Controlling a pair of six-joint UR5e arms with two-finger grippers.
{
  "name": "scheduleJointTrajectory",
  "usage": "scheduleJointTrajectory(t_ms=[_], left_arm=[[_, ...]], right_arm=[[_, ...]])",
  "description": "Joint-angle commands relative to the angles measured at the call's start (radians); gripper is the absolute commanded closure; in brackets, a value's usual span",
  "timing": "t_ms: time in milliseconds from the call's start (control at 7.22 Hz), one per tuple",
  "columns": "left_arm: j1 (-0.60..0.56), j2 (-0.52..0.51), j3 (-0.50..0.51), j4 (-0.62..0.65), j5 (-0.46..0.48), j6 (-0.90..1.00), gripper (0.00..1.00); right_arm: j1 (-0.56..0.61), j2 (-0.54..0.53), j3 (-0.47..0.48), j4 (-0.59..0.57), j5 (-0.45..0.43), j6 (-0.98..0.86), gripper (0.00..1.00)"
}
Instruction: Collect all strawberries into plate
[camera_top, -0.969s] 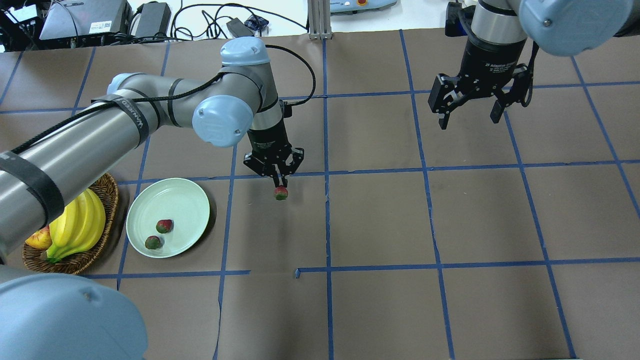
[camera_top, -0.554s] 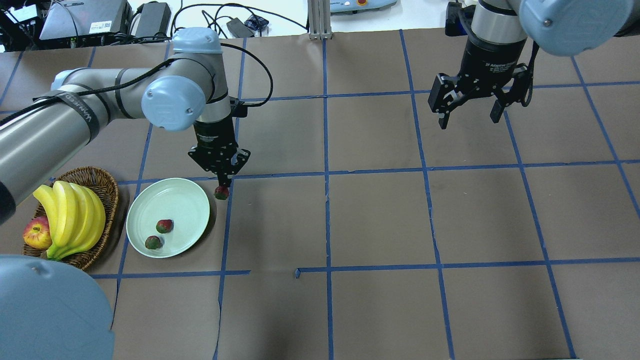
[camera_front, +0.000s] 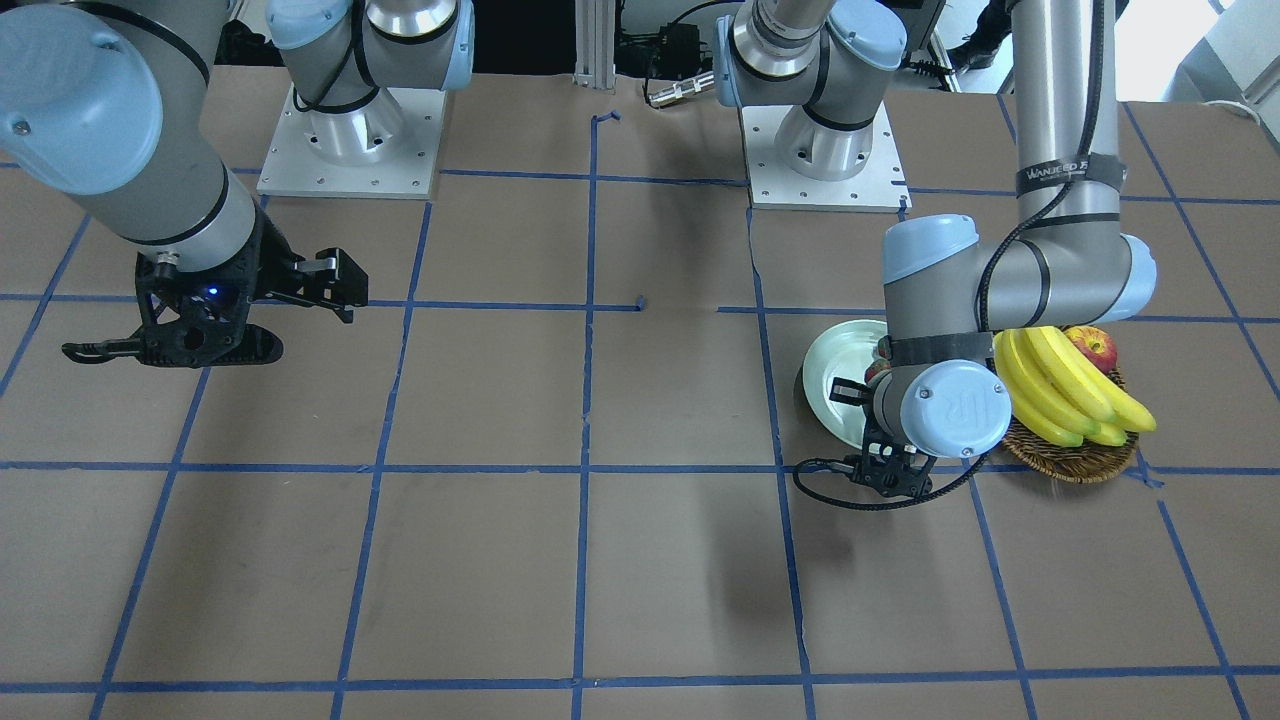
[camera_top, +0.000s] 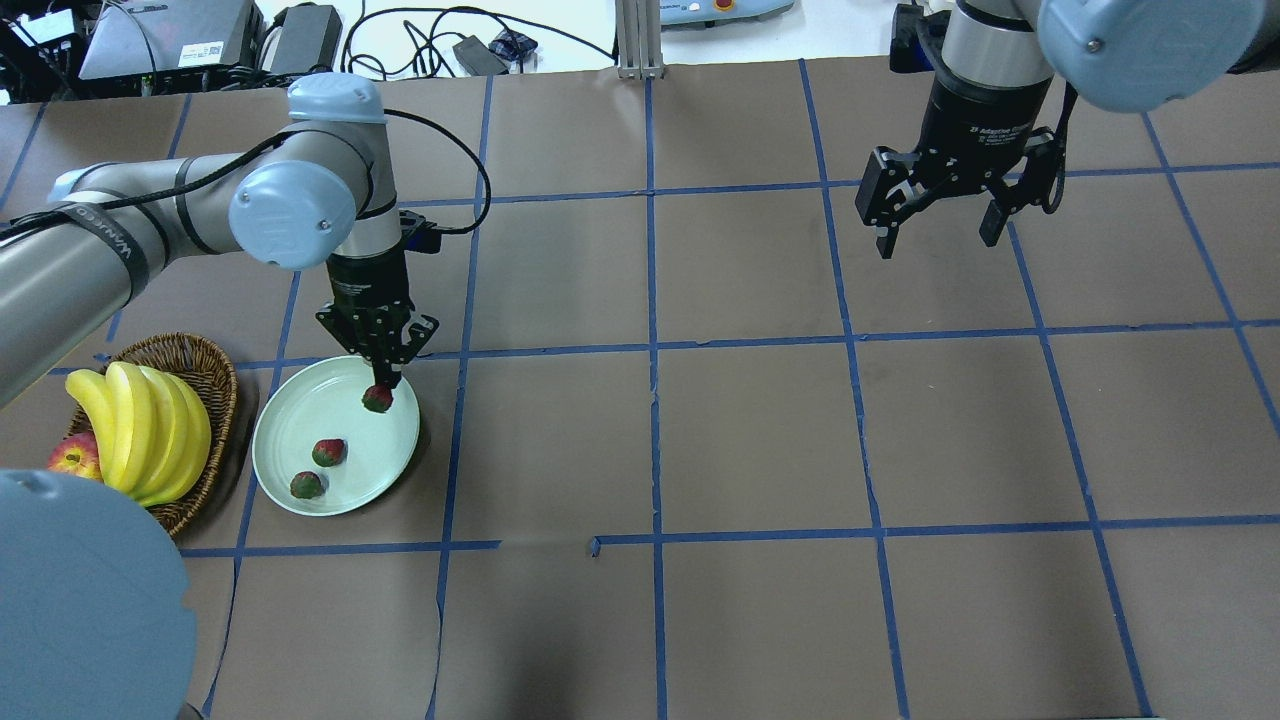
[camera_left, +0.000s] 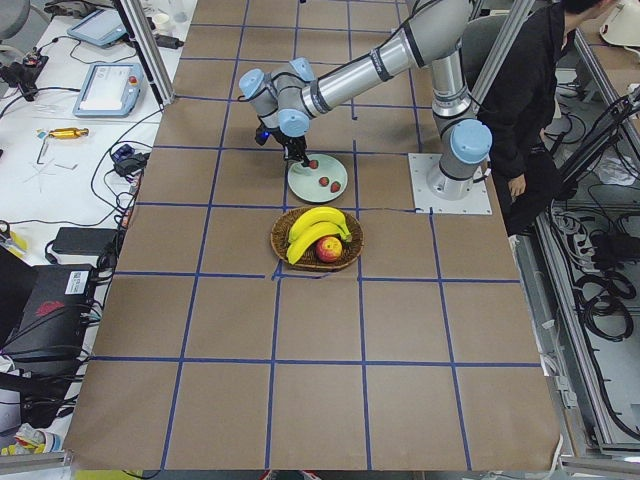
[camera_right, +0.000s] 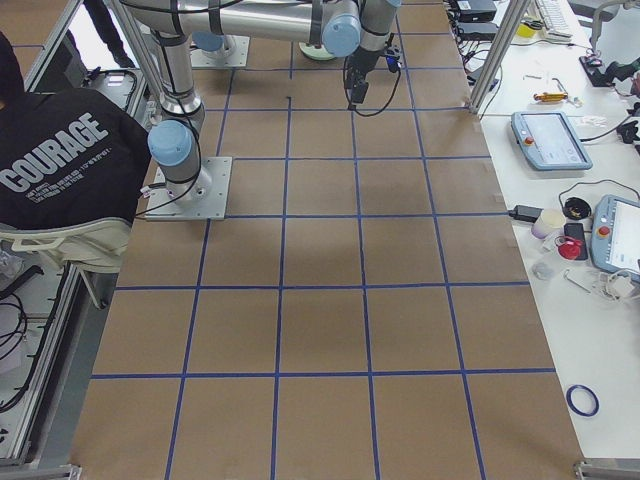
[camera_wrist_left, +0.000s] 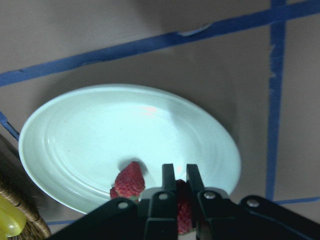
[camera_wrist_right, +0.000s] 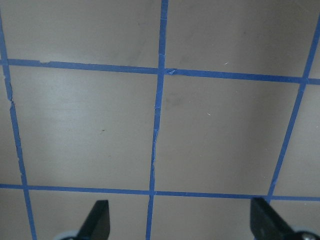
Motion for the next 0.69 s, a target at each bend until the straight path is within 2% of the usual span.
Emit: scheduleJointTrajectory(t_ms=[0, 138, 277, 415, 554], left_arm=[[0.006, -0.001, -0.024, 0.067, -0.011, 0.007, 0.06], [0.006, 0.012, -0.010, 0.071, -0.013, 0.006, 0.00], [0.004, 0.033, 0.008, 0.080, -0.042, 0.004, 0.00], [0.004, 0.063, 0.053, 0.092, -0.109, -0.017, 0.00], [0.000, 0.100, 0.094, 0.092, -0.113, -0.055, 0.00]], right_arm=[[0.000, 0.000, 0.000, -0.001, -0.001, -0.002, 0.00], [0.000, 0.000, 0.000, -0.001, -0.002, -0.008, 0.00], [-0.001, 0.000, 0.000, 0.001, -0.004, -0.014, 0.00], [-0.001, -0.003, -0.002, 0.006, 0.002, -0.014, 0.00], [-0.003, -0.004, -0.006, -0.002, 0.004, 0.000, 0.00]])
